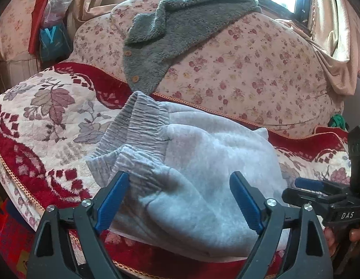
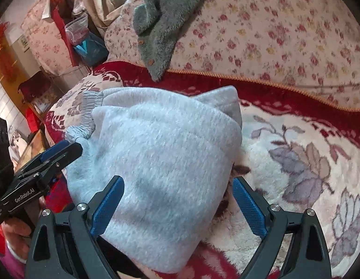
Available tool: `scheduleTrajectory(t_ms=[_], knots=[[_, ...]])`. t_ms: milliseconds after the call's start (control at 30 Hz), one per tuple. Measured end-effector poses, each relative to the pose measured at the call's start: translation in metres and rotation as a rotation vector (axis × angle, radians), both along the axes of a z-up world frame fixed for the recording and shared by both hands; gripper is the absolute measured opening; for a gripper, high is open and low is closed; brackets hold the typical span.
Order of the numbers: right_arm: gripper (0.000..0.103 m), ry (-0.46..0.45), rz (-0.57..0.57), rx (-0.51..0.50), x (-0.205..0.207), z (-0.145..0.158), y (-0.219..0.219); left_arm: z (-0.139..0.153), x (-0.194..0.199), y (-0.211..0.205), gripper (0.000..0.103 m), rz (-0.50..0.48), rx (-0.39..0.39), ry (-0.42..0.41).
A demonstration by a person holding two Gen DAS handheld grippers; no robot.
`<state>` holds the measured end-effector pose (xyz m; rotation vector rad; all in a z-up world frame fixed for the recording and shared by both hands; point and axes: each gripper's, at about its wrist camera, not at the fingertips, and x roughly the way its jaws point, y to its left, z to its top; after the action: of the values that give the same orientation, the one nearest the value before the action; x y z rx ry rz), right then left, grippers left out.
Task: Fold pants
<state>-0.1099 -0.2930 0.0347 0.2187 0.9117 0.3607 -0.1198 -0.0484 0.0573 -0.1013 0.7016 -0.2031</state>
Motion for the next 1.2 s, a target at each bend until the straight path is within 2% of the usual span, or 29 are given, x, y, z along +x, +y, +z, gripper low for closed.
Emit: scheduleTrajectory(t_ms=[200, 400, 567, 700, 767, 833, 1000, 1133, 1200], knots=[[0.103, 0.046, -0.012, 0.082, 0.001, -0.007, -0.014, 0.0, 0.011, 0.016, 0.096, 0.014, -0.023, 0.02], [0.103, 0.115, -0.052, 0.149, 0.008, -0.021, -0.028, -0.008, 0.035, 0.045, 0.097, 0.015, -0.15, 0.093], [0.103, 0.134, -0.064, 0.168, 0.012, -0.026, -0.032, -0.015, 0.042, 0.061, 0.097, 0.06, -0.127, 0.106], [0.103, 0.12, -0.031, 0.187, 0.015, -0.027, -0.028, -0.032, 0.047, 0.075, 0.097, 0.053, -0.174, 0.166], [0.103, 0.121, -0.031, 0.192, 0.018, -0.03, -0.028, -0.033, 0.048, 0.081, 0.097, 0.039, -0.211, 0.167], [0.103, 0.132, -0.035, 0.218, 0.022, -0.035, -0.029, -0.033, 0.05, 0.083, 0.097, 0.03, -0.215, 0.168], [0.103, 0.191, -0.055, 0.331, 0.031, -0.05, -0.037, -0.032, 0.056, 0.082, 0.098, -0.016, -0.274, 0.178], [0.103, 0.19, -0.063, 0.315, 0.033, -0.05, -0.037, -0.028, 0.058, 0.083, 0.099, -0.039, -0.355, 0.173], [0.103, 0.179, -0.058, 0.299, 0.035, -0.048, -0.036, -0.024, 0.059, 0.081, 0.102, -0.043, -0.359, 0.156]])
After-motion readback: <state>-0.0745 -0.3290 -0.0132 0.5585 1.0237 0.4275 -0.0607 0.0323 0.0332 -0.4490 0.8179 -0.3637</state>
